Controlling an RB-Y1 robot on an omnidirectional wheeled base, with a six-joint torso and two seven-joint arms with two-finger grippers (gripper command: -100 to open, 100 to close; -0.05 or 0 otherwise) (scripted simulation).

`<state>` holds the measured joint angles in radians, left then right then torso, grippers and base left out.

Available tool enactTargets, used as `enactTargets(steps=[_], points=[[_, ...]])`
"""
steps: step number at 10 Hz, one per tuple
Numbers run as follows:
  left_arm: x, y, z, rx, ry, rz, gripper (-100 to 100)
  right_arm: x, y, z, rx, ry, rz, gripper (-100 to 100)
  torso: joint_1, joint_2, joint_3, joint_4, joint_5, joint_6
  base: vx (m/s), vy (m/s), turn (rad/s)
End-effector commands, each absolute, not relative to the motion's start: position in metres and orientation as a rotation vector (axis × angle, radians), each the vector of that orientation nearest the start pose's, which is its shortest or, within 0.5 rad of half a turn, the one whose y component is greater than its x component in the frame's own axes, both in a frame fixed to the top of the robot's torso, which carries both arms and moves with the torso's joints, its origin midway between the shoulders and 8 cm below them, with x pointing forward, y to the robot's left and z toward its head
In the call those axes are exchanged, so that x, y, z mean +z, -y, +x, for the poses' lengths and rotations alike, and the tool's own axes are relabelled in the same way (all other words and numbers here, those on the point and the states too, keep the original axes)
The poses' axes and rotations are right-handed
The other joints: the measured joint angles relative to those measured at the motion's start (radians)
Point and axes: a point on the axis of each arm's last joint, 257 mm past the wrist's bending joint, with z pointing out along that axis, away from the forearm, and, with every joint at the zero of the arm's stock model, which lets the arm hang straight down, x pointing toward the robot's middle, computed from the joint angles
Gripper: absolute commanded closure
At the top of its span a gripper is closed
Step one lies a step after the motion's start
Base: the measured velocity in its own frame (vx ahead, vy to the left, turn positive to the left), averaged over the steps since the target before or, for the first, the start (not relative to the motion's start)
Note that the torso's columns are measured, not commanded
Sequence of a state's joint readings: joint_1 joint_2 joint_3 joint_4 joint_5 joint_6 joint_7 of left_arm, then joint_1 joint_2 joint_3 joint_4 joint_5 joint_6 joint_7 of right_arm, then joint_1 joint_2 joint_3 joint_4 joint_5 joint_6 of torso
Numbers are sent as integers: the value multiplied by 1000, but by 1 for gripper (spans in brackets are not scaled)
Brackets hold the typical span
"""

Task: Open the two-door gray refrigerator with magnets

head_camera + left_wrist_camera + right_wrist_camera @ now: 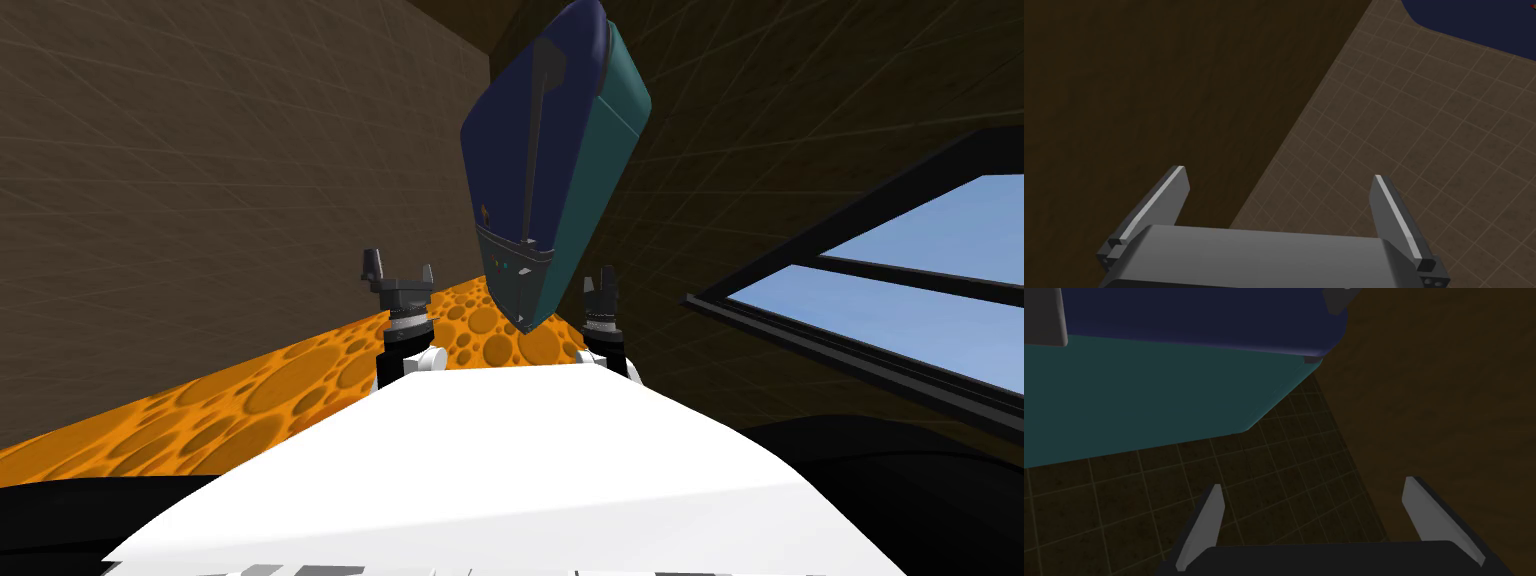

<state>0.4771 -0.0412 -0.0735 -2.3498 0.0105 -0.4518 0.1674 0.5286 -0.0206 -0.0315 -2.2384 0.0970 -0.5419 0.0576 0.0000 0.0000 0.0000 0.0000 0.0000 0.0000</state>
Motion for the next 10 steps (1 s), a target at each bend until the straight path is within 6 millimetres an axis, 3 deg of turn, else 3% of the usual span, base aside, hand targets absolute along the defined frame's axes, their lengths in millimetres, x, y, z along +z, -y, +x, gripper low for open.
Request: enactTargets(steps=[1,9,10], points=[[54,-258,341,-1556,-494,-726,0,4,279,343,1145,-718,572,0,0,40,-82,41,0,0,0,0,0],[54,-258,341,-1556,-493,-726,0,4,279,343,1145,-718,572,0,0,618,-1234,617,0,0,0,0,0],[54,-258,341,-1556,-493,-726,0,6,278,342,1129,-744,536,-100,0,691,-1382,691,0,0,23,7,-17]])
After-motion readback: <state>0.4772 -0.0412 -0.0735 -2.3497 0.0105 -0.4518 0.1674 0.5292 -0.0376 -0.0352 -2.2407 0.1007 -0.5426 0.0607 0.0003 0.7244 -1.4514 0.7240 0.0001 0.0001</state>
